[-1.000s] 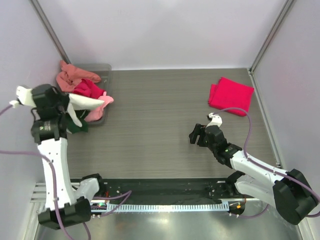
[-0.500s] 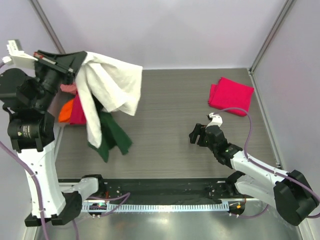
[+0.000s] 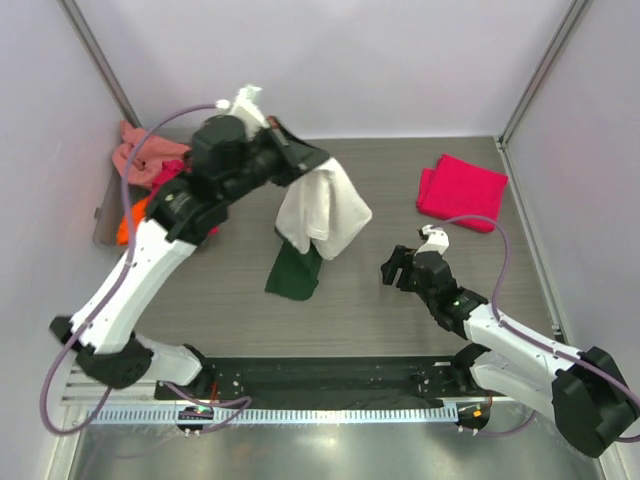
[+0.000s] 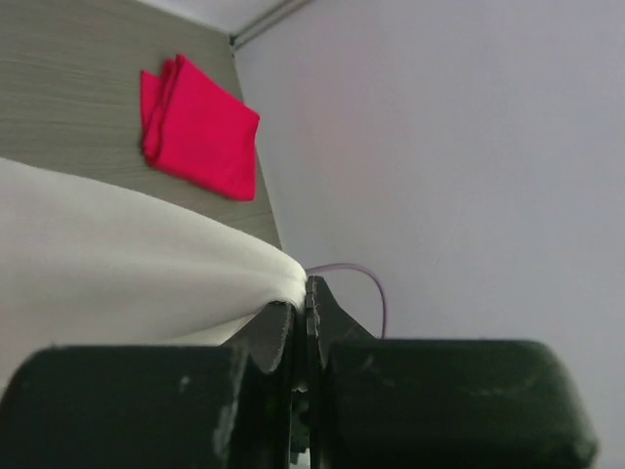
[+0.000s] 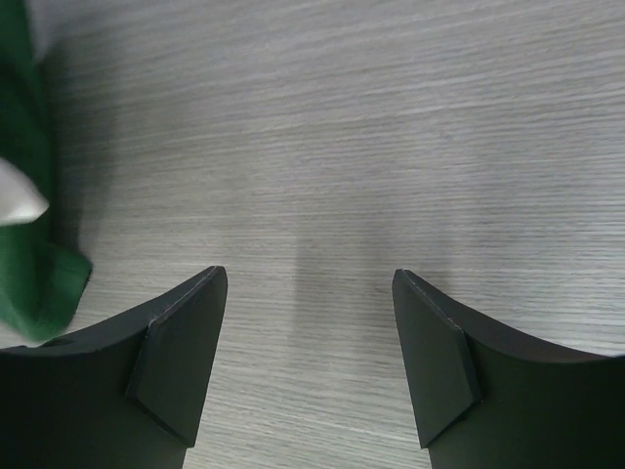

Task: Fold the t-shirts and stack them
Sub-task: Move the tshirt to the center of the board

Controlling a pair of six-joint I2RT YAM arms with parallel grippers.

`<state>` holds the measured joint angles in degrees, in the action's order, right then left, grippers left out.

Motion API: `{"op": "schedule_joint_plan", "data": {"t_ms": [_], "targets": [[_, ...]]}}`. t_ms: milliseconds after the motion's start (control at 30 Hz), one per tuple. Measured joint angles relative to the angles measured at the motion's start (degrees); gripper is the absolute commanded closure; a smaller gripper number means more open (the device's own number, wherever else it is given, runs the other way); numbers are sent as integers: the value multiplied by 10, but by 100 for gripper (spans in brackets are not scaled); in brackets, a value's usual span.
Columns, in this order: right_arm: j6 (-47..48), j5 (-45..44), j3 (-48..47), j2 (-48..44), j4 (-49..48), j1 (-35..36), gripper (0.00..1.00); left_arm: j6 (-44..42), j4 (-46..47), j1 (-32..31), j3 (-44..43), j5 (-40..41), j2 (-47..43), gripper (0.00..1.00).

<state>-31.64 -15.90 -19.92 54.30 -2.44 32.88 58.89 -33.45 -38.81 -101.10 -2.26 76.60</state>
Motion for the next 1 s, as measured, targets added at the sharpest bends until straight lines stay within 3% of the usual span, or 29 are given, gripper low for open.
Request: {"op": "schedule_joint_plan", "data": {"t_ms": [133,200,300,367,433,633,867,967,1000], "targets": [[-3,-24,0,-24,7,0,28,-48,-28,-112,-150,57,115,100],[-5,-38,0,-39,14,0,28,-65,-40,-136,-229,71,159,100],[-7,-51,0,-55,16,0,29,-71,-55,-115,-292,93,172,100],[-8,-59,1,-66,16,0,29,-71,-59,-79,-279,131,149,100],[-9,-64,2,-71,16,0,29,-71,-56,-35,-223,167,105,100],[-9,-75,2,-70,18,0,33,-46,-15,86,109,239,-61,100],[-9,-106,-77,9,89,-8,39,-8,20,91,462,286,-142,100],[-8,-98,-153,73,104,-40,53,10,39,91,559,296,-171,98],[-9,-88,-184,102,110,-62,67,14,43,91,582,298,-182,96]]}}
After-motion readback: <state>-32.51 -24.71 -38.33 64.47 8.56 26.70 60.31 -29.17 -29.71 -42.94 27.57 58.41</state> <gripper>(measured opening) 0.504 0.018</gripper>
